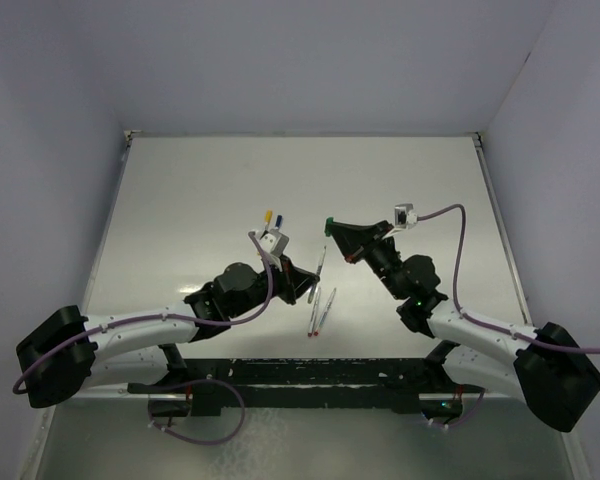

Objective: Insert the pens into the pen caps

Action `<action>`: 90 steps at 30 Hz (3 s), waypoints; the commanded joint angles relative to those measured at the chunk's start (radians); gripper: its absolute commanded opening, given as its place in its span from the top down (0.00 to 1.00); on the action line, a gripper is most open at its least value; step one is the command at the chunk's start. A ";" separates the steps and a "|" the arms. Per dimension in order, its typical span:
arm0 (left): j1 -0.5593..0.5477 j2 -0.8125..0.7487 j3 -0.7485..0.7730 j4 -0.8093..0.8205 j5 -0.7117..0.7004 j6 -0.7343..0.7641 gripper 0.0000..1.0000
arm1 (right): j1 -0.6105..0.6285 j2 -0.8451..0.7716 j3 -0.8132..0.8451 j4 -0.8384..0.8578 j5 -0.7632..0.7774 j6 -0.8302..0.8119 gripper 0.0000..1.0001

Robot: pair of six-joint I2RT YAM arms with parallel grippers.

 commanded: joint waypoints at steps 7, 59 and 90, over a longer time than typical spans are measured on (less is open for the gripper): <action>-0.004 0.001 -0.008 0.148 -0.004 -0.009 1.00 | 0.006 0.017 -0.023 0.154 -0.020 0.037 1.00; -0.004 0.014 0.001 0.252 -0.175 0.035 1.00 | 0.060 0.113 -0.057 0.161 -0.108 0.094 1.00; 0.164 -0.002 0.150 0.252 -0.192 0.153 1.00 | 0.248 0.324 0.090 -0.261 0.003 0.034 1.00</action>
